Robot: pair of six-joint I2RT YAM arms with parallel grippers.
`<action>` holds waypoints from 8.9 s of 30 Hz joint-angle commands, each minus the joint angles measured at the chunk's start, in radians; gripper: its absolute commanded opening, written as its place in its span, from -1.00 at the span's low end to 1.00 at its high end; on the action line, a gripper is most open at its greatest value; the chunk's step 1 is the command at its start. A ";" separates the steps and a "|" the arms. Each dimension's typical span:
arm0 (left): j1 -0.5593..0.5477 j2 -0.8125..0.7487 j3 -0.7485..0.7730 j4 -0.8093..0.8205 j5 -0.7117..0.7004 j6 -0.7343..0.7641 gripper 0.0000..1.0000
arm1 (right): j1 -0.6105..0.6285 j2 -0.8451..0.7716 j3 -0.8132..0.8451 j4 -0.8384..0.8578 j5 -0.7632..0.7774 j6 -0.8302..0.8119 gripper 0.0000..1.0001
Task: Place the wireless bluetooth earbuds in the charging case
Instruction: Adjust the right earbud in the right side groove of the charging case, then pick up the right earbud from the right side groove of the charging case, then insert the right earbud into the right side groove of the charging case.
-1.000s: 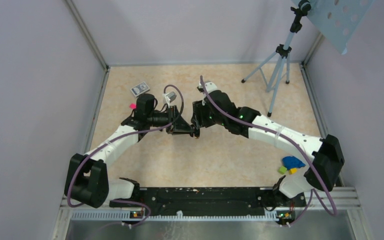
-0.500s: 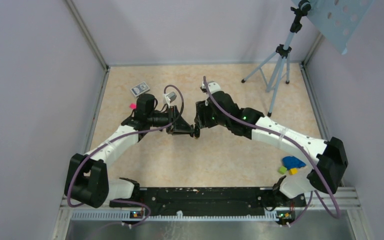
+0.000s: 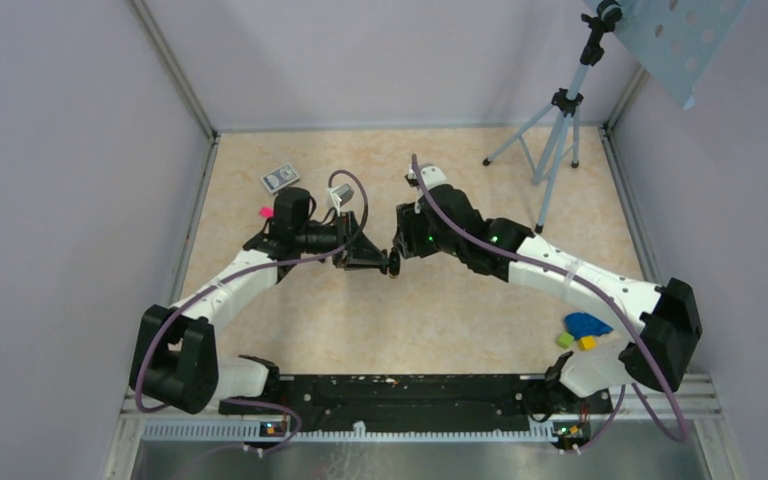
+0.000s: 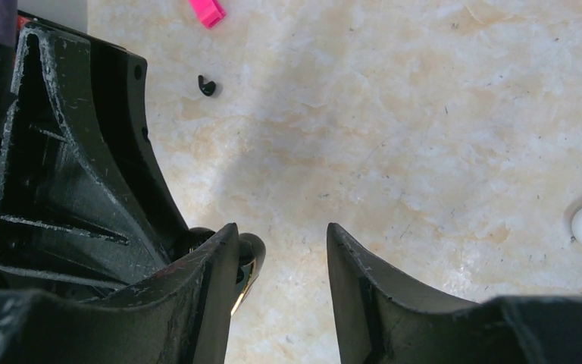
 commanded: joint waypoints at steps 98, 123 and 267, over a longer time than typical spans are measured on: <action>-0.016 0.100 0.234 -0.381 0.208 0.517 -1.00 | -0.190 -0.151 -0.080 0.145 -0.861 -0.662 0.05; -0.029 0.098 0.210 -0.332 0.194 0.468 -1.00 | -0.190 0.012 0.008 0.144 -0.930 -0.645 -0.30; -0.135 -0.006 -0.272 0.767 -0.340 -0.572 -1.00 | -0.045 -0.192 -0.568 0.852 0.051 0.355 -0.78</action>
